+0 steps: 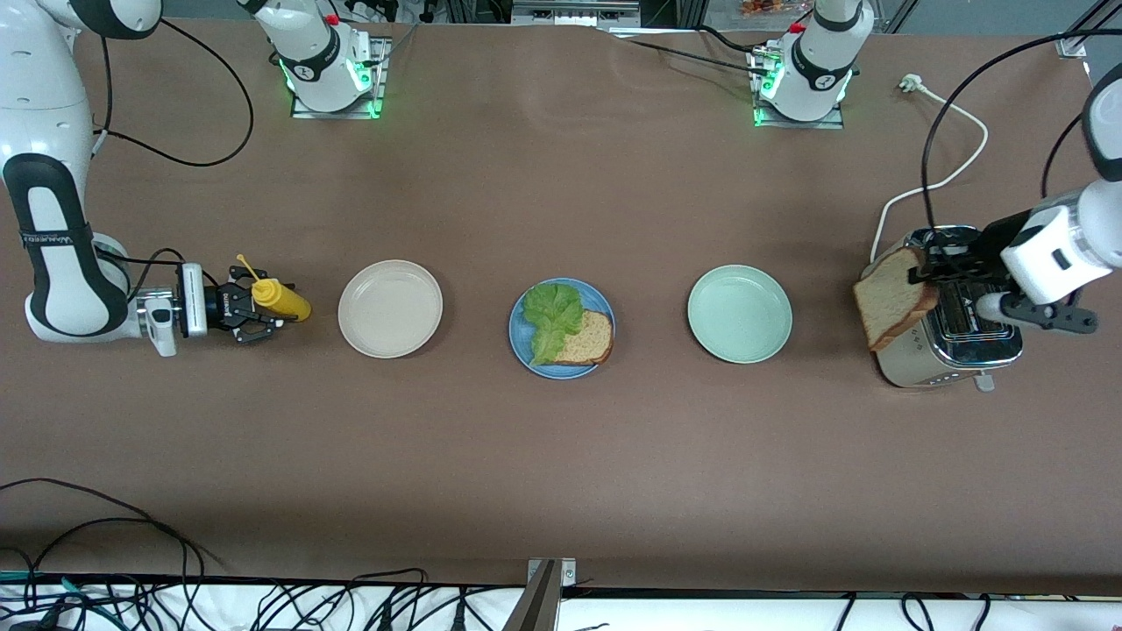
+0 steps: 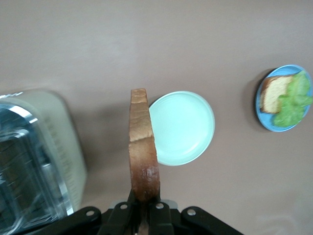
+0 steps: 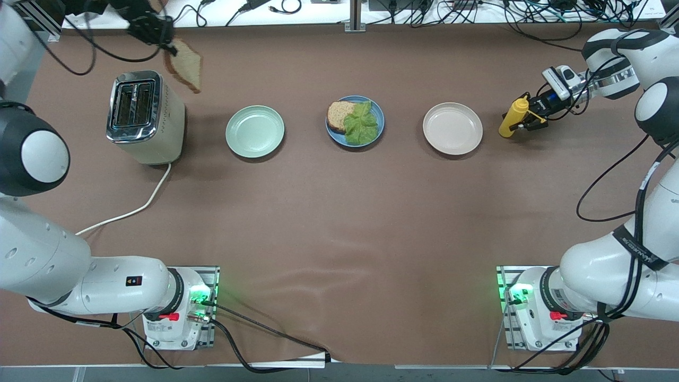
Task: Make sandwich in blue plate with both arms
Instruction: 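Lift the mustard with the right gripper while the left gripper lifts bread out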
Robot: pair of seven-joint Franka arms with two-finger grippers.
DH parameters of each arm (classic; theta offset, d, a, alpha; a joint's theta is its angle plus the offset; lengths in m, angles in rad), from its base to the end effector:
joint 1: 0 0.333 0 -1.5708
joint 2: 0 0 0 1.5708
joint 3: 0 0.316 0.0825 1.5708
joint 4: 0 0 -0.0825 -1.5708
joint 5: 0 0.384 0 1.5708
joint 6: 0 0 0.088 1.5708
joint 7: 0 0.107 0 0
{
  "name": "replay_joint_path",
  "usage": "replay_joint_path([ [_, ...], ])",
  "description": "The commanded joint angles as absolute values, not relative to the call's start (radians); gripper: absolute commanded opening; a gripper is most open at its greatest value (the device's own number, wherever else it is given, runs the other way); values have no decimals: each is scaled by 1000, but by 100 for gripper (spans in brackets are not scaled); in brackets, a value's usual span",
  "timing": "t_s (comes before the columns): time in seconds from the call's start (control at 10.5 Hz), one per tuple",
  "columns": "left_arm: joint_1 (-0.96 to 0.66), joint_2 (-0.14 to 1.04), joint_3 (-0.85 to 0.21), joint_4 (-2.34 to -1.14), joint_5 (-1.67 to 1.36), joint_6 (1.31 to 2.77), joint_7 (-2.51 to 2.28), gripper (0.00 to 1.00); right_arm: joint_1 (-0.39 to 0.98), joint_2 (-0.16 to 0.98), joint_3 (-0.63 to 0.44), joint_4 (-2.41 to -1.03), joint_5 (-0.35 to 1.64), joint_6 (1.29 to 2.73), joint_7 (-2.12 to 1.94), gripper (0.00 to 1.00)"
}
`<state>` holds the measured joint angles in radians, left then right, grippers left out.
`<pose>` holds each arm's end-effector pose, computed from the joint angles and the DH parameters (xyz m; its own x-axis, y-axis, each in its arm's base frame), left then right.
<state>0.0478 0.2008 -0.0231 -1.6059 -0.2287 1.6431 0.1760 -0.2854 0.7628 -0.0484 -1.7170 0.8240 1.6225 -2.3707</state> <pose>0.6069 -0.0067 0.4994 0.9838 -0.1303 -0.1228 -0.0963 -0.9634 0.2503 0.5737 -0.1182 0.1337 0.1124 0.5202 0.8466 0.9613 0.1589 -0.2252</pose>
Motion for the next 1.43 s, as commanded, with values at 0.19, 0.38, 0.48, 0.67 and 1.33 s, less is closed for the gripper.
replay_joint_path([
  [0.19, -89, 325, -110, -1594, -423, 1877, 6, 0, -252, 726, -40, -1721, 789, 1617, -2150, 13],
  [0.38, -149, 369, -110, -1592, -527, 1932, 6, 0, -206, 674, -40, -1700, 712, 1618, -1958, 12],
  [0.48, -173, 389, -110, -1592, -575, 1980, 6, 0, -169, 643, -40, -1686, 677, 1618, -1859, 12],
  [0.67, -221, 410, -110, -1592, -656, 2057, 3, 0, -111, 603, -38, -1622, 557, 1617, -1652, 12],
  [1.33, -167, 345, 5, -1614, -434, 1890, 60, 0, 107, 581, -32, -1513, 397, 1618, -1134, 8],
])
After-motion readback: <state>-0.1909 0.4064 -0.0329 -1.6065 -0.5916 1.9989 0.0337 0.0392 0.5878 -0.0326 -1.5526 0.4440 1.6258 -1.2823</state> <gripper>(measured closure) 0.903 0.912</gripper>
